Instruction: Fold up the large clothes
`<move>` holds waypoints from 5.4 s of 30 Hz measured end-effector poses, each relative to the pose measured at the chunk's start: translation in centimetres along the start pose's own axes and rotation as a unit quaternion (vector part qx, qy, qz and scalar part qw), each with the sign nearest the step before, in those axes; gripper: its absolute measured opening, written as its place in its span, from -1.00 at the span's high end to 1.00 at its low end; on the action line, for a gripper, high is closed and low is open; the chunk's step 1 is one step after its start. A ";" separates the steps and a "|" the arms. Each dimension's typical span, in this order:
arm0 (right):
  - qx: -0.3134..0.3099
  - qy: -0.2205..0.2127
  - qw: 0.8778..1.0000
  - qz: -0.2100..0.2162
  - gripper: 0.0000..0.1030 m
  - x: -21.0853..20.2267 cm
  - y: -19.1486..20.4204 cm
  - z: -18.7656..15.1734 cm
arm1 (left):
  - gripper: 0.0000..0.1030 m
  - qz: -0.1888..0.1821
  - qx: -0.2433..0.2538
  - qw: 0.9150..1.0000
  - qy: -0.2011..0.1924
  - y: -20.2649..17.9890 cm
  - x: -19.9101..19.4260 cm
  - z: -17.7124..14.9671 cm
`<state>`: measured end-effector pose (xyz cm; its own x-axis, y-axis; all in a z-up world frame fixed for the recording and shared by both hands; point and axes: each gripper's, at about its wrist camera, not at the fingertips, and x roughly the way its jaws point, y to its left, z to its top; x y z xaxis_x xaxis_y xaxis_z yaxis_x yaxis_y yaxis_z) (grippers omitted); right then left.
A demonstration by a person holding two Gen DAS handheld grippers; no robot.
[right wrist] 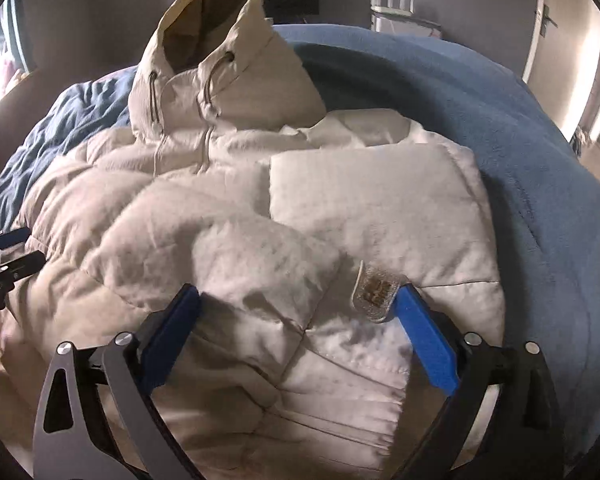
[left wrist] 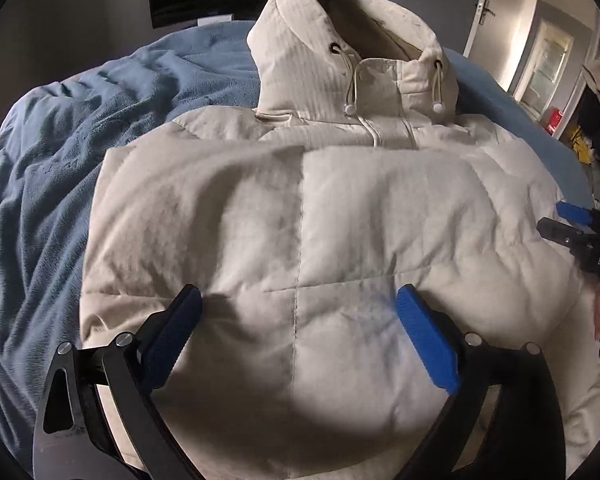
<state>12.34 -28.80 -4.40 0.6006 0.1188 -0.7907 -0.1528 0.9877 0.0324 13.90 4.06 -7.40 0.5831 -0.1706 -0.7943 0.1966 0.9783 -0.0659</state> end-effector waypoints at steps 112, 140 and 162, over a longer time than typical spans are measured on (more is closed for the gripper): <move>-0.044 -0.065 0.982 0.174 -0.12 3.4 6.3 3.4 | 0.00 -0.011 0.078 0.993 -0.091 -0.3 -3.8 1.2; -0.113 -0.057 0.984 0.126 -0.13 2.3 7.8 2.3 | 0.03 -0.039 0.043 0.997 -0.045 3.4 0.6 -1.1; -0.053 -0.137 0.985 0.093 -0.86 -7.7 5.6 0.2 | -0.79 -0.014 0.091 0.992 -0.086 0.0 -3.2 -1.4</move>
<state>7.01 -24.14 1.96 0.7411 0.3339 -0.5825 -0.3525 0.9319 0.0857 10.92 4.75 -5.75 0.6983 -0.2303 -0.6777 0.3441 0.9383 0.0357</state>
